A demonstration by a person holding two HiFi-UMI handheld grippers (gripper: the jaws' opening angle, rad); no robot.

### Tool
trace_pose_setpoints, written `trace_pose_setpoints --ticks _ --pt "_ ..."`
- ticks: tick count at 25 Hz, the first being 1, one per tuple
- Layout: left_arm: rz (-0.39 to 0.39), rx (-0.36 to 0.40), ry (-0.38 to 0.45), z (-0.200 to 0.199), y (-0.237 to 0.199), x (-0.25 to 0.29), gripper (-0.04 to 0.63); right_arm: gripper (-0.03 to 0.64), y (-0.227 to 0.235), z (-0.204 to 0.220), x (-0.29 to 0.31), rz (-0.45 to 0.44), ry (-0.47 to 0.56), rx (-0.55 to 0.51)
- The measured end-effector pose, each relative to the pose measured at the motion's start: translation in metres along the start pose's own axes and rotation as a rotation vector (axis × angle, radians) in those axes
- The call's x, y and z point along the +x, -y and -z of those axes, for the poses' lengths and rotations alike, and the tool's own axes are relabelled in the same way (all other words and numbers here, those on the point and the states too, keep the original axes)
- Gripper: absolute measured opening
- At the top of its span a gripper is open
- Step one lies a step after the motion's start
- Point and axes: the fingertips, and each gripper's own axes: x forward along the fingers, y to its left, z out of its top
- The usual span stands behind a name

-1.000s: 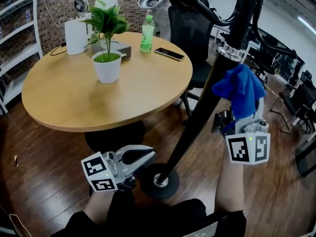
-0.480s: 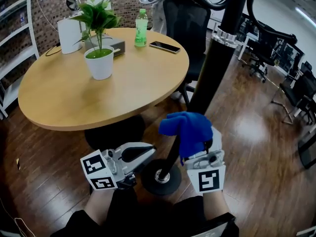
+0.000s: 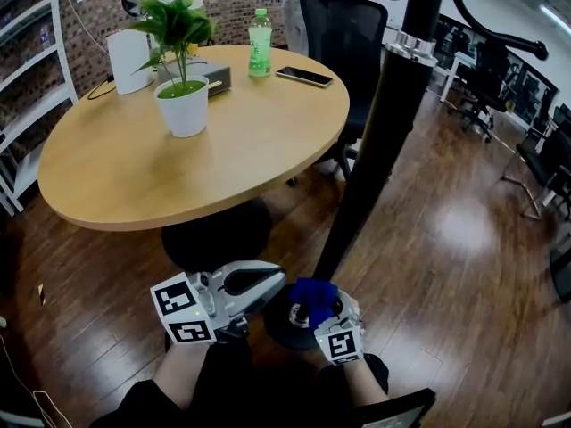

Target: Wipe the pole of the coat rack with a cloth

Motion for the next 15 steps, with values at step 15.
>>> trace_pose_setpoints --ticks 15 --pt "-0.015 -0.072 0.021 -0.05 0.009 0.007 0.0 0.017 0.088 -0.174 -0.026 0.174 0.278 0.221"
